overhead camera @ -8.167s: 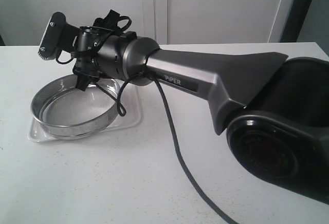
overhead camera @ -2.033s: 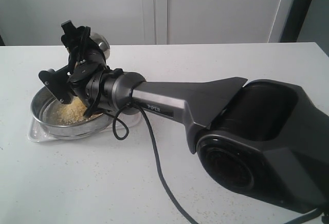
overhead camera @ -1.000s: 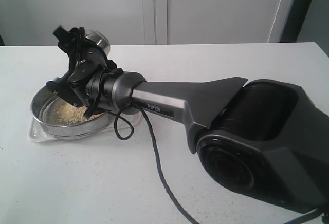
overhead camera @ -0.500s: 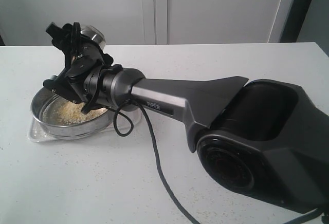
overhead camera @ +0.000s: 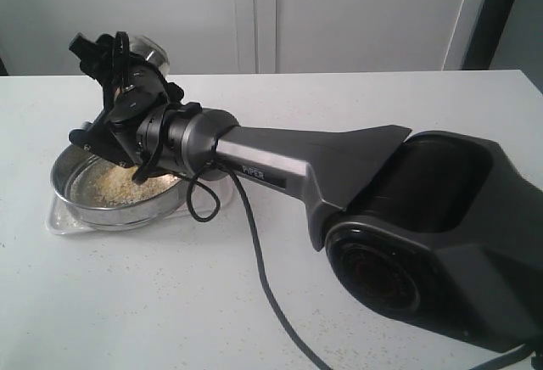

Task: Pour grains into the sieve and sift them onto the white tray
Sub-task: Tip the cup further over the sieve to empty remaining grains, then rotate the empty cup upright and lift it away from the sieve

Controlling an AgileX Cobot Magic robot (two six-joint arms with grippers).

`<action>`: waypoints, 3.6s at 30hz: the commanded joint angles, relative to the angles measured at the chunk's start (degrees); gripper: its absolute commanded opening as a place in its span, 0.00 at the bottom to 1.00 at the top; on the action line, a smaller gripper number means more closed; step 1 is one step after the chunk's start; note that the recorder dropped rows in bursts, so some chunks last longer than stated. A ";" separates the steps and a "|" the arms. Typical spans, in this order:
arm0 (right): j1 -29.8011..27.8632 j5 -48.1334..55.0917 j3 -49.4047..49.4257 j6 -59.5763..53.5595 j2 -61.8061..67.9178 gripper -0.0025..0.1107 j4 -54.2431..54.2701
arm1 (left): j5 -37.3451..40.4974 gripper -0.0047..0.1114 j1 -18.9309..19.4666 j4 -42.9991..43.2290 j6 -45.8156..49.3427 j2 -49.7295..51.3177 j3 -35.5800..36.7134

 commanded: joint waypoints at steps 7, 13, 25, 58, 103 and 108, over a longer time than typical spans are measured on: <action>0.09 -0.38 -0.17 -3.56 -0.12 0.02 -0.39 | -0.06 0.04 0.09 -0.40 -0.02 -0.20 0.26; 0.09 -0.02 -0.27 -2.60 -0.37 0.02 0.76 | -0.06 0.04 0.09 -0.40 -0.02 -0.20 0.26; 0.10 -1.09 -0.19 -2.93 -0.50 0.02 2.37 | -0.06 0.04 0.09 -0.40 -0.02 -0.20 0.26; 0.54 1.02 -0.31 47.10 -4.43 0.02 28.99 | -0.06 0.04 0.09 -0.40 -0.02 -0.20 0.26; -6.82 -6.62 19.69 30.89 -24.90 0.02 85.27 | -0.06 0.04 0.09 -0.40 -0.02 -0.20 0.26; -8.18 -10.85 26.55 30.89 -29.69 0.02 86.70 | -0.06 0.04 0.09 -0.40 -0.02 -0.20 0.26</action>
